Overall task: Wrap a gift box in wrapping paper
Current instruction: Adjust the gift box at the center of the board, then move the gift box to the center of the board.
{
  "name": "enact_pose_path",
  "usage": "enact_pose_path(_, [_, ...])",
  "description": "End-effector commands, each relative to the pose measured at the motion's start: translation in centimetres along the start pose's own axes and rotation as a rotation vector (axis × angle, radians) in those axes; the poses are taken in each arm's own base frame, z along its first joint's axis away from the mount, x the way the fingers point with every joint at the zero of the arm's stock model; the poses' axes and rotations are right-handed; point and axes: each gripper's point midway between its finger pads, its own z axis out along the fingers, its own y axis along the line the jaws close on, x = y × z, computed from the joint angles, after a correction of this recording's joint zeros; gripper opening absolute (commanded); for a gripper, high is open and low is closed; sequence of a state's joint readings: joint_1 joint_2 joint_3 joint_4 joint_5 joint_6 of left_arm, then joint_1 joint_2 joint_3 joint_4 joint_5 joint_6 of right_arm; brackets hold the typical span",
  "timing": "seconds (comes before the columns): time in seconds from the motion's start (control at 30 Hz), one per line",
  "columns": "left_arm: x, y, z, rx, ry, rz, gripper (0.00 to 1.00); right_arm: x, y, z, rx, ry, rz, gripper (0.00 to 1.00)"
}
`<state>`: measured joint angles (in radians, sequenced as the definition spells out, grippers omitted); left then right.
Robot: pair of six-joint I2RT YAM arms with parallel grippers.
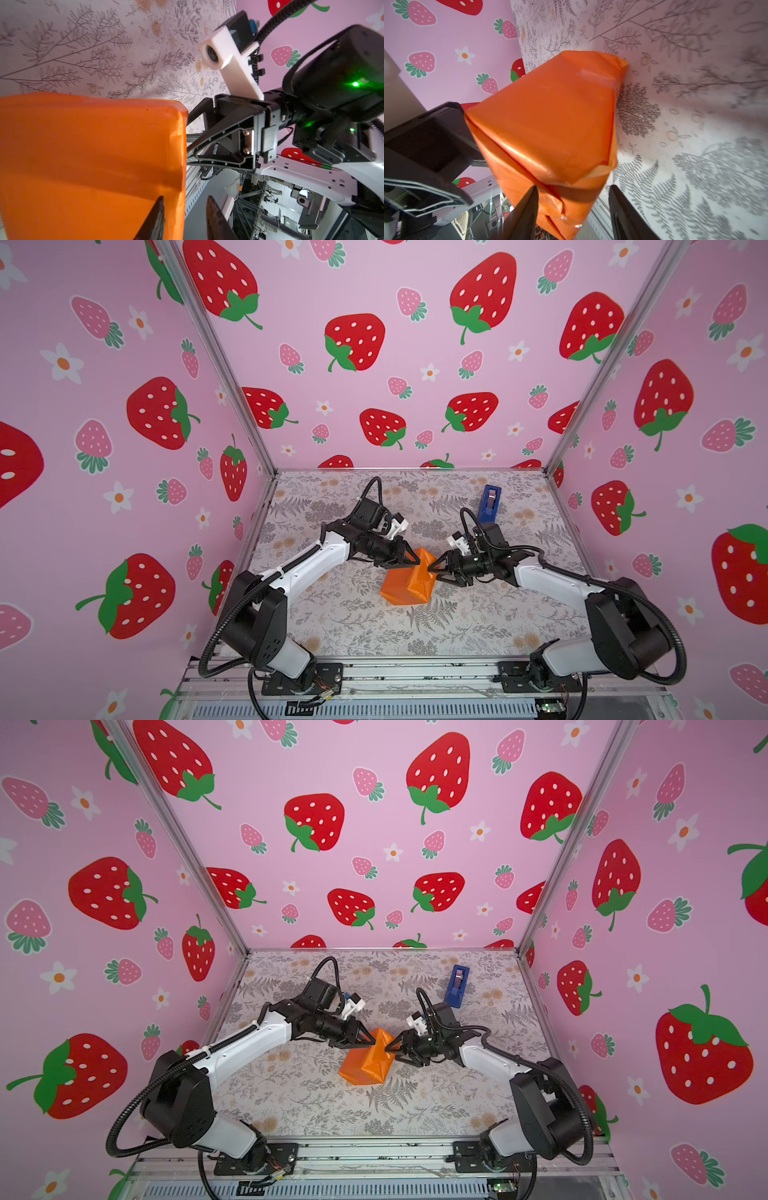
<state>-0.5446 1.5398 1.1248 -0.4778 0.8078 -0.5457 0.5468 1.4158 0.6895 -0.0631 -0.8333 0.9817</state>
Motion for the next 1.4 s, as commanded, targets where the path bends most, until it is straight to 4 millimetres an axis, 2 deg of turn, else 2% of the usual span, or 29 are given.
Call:
enact_pose_path(0.0, [0.1,-0.8,1.4,0.038,0.022,-0.005,0.36,1.2,-4.5,-1.0,0.117,-0.001,0.055,0.57])
enact_pose_path(0.13, [0.0,-2.3,2.2,0.048,0.03,0.028,0.37,1.0,-7.5,-2.6,0.198,-0.043,0.085,0.58])
enact_pose_path(0.2, [-0.6,-3.2,1.8,0.045,0.011,0.05,0.37,0.7,-9.0,-4.1,0.305,-0.063,0.077,0.6])
enact_pose_path(0.27, [-1.1,-3.5,0.7,0.0,-0.025,0.085,0.38,0.1,-9.6,-5.5,0.378,-0.089,0.059,0.63])
enact_pose_path(0.33, [-1.6,-2.8,-0.8,-0.097,-0.062,0.114,0.42,-0.3,-9.9,-6.7,0.436,-0.115,0.045,0.64])
enact_pose_path(0.4, [-1.7,-1.2,-2.0,-0.198,-0.082,0.114,0.45,-0.7,-9.1,-7.1,0.43,-0.132,0.021,0.65])
enact_pose_path(0.53, [-0.5,3.7,-2.9,-0.375,-0.062,0.031,0.52,-0.3,-5.8,-5.7,0.267,-0.11,-0.021,0.67])
enact_pose_path(0.63, [1.0,5.9,-2.1,-0.398,-0.028,-0.018,0.57,0.0,-4.1,-4.5,0.192,-0.094,-0.047,0.72])
enact_pose_path(0.73, [2.1,7.2,-0.7,-0.364,-0.014,-0.053,0.61,0.3,-3.3,-2.6,0.143,-0.057,-0.061,0.74])
enact_pose_path(0.9, [2.3,7.6,2.0,-0.241,-0.009,-0.091,0.63,0.9,-3.8,0.0,0.121,0.001,-0.055,0.74])
enact_pose_path(1.03, [2.1,7.7,3.2,-0.18,-0.003,-0.105,0.63,1.2,-4.1,1.5,0.102,0.032,-0.048,0.72])
enact_pose_path(1.2, [1.3,7.1,3.6,-0.144,-0.011,-0.091,0.6,0.6,-3.6,2.1,0.082,0.031,-0.051,0.69])
enact_pose_path(1.37, [-0.1,7.3,2.7,-0.143,-0.036,-0.09,0.59,-0.9,-2.6,2.5,0.079,0.014,-0.065,0.67])
